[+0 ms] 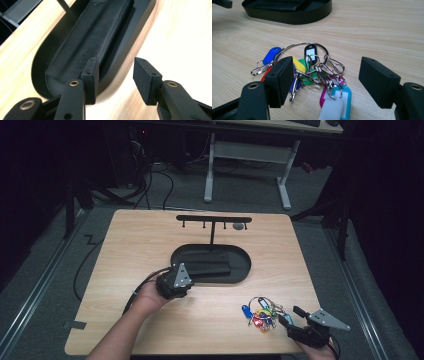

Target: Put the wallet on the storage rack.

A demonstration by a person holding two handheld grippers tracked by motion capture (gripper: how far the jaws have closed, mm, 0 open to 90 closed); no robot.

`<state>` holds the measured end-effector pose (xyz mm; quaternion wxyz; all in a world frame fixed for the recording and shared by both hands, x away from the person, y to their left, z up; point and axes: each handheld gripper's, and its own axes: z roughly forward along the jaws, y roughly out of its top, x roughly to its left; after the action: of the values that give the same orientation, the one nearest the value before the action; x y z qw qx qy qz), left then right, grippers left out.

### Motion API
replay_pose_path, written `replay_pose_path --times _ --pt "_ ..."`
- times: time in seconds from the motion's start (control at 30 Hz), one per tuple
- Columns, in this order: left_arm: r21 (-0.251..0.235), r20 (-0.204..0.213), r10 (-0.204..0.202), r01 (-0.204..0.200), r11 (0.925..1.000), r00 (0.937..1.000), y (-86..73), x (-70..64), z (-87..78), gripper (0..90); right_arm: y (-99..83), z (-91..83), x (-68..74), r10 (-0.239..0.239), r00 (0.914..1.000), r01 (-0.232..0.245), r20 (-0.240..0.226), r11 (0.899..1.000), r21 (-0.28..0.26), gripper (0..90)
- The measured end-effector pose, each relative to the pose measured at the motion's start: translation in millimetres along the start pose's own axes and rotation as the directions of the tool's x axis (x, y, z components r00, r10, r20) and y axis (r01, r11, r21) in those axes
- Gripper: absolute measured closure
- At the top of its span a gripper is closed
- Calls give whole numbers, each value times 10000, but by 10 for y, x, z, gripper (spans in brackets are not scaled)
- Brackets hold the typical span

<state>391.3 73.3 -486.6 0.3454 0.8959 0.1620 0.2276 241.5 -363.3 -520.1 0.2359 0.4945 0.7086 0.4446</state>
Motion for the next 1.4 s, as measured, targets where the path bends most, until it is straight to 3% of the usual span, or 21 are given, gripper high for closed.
replay_pose_path --times 0.2,0.37,0.57,0.6,0.63,0.67,0.7,0.73,0.8,0.83,0.87,0.97,1.0,1.07,1.13,1.17,1.2,1.27,1.4 --pt "-328 109 -914 917 9952 9958 -194 -99 -126 535 10 -4 10 -11 10000 11 -10 10000 -4 288" --pt "-845 132 -989 997 9914 9950 -352 -256 -287 589 12 -13 9 71 10000 -71 8 10000 42 293" --pt "-1186 223 -1690 1704 9782 9854 -516 -410 -476 562 17 -14 18 41 10000 -41 0 10000 46 296" --pt "-1133 207 -2060 2071 9717 9783 -604 -464 -547 550 19 -15 22 41 10000 -41 -6 10000 45 297" --pt "-1133 207 -2060 2071 9717 9783 -604 -464 -547 532 19 -15 22 41 10000 -41 -6 10000 45 297" --pt "-1237 300 -2633 2650 9563 9643 -701 -499 -604 515 18 -16 28 -5 10000 5 -49 10000 71 301" --pt "-1237 300 -2633 2650 9563 9643 -701 -499 -604 497 17 -15 28 -27 10000 27 -61 10000 83 306" --pt "-1217 357 -3073 3094 9431 9509 -797 -531 -642 475 14 -7 29 -57 9999 58 -102 9999 124 311" --pt "-1074 445 -3412 3440 9328 9389 -859 -541 -676 465 9 12 31 -107 9999 109 -88 9997 208 323" --pt "-1074 445 -3412 3440 9328 9389 -859 -541 -676 466 9 12 31 -107 9999 109 -88 9997 208 323" --pt "-1146 531 -3576 3615 9253 9324 -881 -555 -696 456 13 35 41 -48 9999 52 -108 9993 372 340" --pt "-1207 583 -3656 3701 9211 9289 -906 -566 -708 430 32 61 79 -111 9997 121 -206 9986 513 364" --pt "-1263 705 -3768 3830 9151 9236 -917 -559 -711 426 38 71 96 -204 9995 218 -247 9980 593 371" --pt "-1281 758 -3794 3863 9134 9221 -918 -555 -710 425 41 80 109 -265 9992 285 -287 9972 691 379" --pt "-1236 870 -3701 3787 9172 9249 -914 -551 -706 420 54 143 145 -560 9980 597 -303 9883 1403 366" --pt "-1236 870 -3701 3787 9172 9249 -914 -551 -706 420 54 143 145 -560 9980 597 -303 9883 1403 366" --pt "-1365 1028 -3778 3892 9110 9202 -924 -541 -710 419 79 147 172 -672 9971 723 -360 9832 1675 357" --pt "-1364 1101 -3777 3904 9105 9194 -929 -538 -708 416 97 144 193 -740 9965 799 -393 9804 1803 357" --pt "-1475 1255 -3623 3785 9138 9236 -949 -526 -710 409 213 148 305 -1186 9911 1299 -597 9595 2501 366"
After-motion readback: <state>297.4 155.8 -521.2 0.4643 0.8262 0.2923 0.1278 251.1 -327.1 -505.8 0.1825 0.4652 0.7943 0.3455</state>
